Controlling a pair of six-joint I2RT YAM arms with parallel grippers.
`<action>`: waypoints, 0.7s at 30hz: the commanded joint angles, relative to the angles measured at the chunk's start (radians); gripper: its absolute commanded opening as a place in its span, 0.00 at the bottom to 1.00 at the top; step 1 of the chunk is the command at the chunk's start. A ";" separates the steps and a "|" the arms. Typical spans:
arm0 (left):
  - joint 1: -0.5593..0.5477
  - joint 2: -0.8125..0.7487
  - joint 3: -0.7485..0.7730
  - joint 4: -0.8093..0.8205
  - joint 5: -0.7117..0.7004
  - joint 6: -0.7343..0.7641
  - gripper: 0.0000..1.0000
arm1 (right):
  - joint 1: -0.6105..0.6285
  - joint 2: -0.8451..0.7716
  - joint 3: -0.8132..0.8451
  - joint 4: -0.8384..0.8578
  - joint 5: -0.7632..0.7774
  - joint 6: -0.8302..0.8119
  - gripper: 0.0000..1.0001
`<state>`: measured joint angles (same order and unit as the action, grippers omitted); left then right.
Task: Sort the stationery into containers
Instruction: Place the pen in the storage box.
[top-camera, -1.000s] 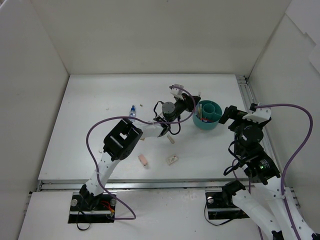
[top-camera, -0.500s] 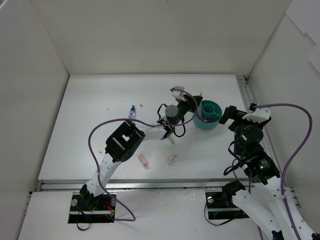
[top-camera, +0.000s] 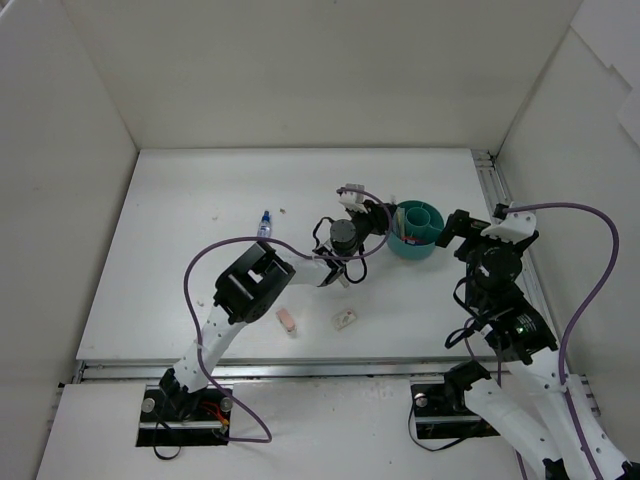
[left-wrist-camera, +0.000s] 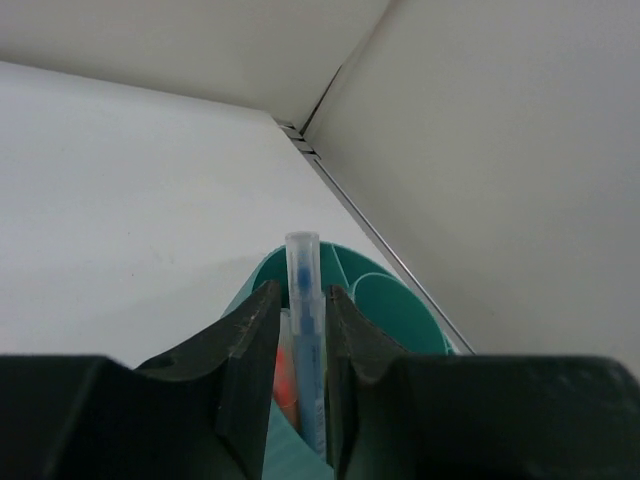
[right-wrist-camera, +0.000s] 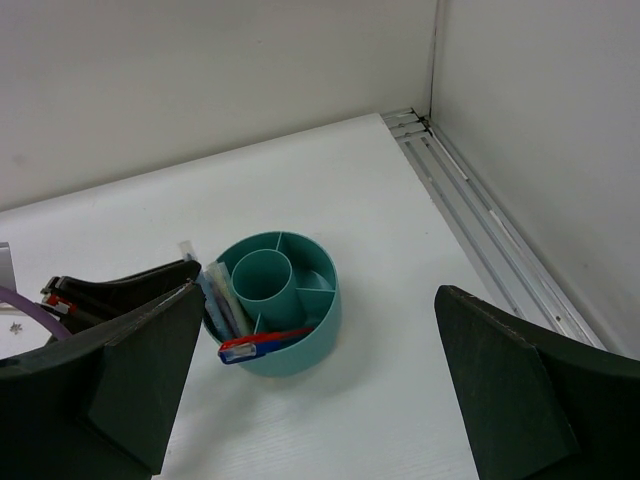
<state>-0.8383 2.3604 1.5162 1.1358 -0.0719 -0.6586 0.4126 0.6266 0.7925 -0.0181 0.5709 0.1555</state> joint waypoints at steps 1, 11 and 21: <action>-0.012 -0.061 -0.002 0.104 0.009 -0.003 0.21 | -0.008 0.024 0.010 0.078 0.017 -0.004 0.98; -0.021 -0.085 -0.047 0.193 0.060 -0.004 0.51 | -0.008 0.024 0.013 0.079 0.006 -0.007 0.98; 0.025 -0.282 -0.222 0.284 0.288 -0.012 1.00 | -0.009 0.056 0.036 0.070 -0.066 -0.022 0.98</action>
<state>-0.8444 2.2459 1.3277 1.2243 0.1020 -0.6575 0.4110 0.6579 0.7929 -0.0181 0.5316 0.1463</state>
